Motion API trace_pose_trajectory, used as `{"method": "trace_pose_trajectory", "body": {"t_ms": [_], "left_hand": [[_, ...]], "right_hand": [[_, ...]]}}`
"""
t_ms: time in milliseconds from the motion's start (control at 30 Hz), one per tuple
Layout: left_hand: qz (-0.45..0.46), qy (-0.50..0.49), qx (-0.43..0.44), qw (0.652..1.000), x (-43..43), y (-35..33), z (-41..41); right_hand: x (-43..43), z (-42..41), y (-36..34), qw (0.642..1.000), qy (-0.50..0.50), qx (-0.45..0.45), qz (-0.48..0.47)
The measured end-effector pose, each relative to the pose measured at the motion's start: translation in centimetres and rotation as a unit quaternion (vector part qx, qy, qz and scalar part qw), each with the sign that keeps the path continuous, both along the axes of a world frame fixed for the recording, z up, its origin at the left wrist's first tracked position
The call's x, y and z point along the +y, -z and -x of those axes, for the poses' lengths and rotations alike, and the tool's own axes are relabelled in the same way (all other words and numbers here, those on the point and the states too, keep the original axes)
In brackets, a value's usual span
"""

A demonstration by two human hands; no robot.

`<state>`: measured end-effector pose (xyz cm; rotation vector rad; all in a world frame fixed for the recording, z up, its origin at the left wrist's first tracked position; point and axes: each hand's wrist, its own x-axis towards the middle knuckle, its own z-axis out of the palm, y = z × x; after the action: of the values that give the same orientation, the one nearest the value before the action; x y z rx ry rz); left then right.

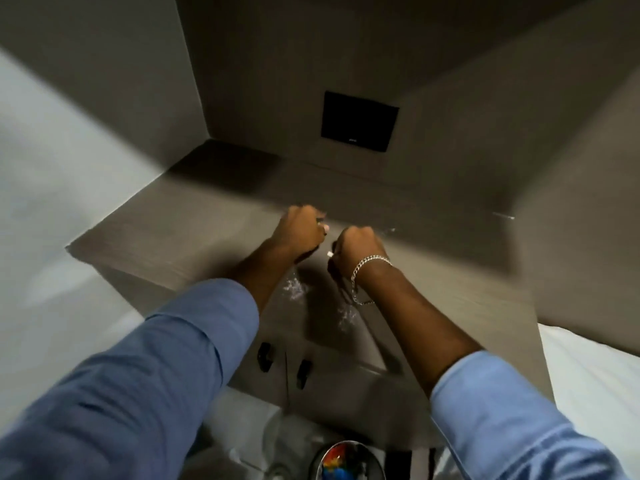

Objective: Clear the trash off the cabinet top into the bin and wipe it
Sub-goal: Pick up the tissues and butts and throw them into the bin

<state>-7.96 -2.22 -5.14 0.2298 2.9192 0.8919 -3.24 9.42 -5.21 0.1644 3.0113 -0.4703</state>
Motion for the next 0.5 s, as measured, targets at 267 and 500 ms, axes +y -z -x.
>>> {"method": "trace_pose_trajectory", "body": {"t_ms": [267, 500], "left_hand": [[0.172, 0.015, 0.019, 0.985, 2.7, -0.3, 1.7], [-0.029, -0.032, 0.0, 0.999, 1.6, -1.0, -1.8]], "right_hand": [[2.2, 0.4, 0.6, 0.998, 0.019, 0.006, 0.055], [5.1, -4.0, -0.7, 0.959, 0.107, 0.101, 0.242]]}}
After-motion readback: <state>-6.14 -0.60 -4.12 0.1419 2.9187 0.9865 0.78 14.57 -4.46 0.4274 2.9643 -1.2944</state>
